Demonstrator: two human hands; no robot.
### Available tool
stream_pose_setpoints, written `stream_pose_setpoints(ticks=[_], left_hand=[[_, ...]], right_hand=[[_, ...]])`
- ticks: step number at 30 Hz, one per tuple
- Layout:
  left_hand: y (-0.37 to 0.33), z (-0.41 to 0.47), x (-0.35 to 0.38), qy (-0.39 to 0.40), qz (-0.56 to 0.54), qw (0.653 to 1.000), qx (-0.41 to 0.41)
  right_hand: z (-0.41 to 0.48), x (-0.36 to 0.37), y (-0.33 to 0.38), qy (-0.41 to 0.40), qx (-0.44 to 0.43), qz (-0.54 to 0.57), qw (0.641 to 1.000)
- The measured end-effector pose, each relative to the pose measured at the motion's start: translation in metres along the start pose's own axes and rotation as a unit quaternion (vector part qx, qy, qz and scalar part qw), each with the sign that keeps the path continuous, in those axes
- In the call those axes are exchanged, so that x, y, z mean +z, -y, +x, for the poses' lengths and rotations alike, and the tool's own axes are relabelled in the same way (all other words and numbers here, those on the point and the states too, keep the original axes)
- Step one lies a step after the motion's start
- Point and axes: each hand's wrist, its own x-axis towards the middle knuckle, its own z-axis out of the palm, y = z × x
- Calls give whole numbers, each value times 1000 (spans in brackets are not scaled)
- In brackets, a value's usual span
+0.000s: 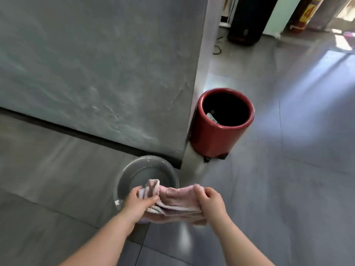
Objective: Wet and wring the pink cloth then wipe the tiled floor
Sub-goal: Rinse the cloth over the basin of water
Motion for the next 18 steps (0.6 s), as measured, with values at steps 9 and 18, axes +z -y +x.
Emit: stream_pose_setpoints(ticks=[9, 18], left_hand=[[116, 182, 42, -25, -6, 996, 81], [124, 208, 62, 58, 12, 990, 127]], right_hand=[[161, 88, -139, 6, -35, 33, 999], [191, 79, -176, -40, -36, 132, 990]])
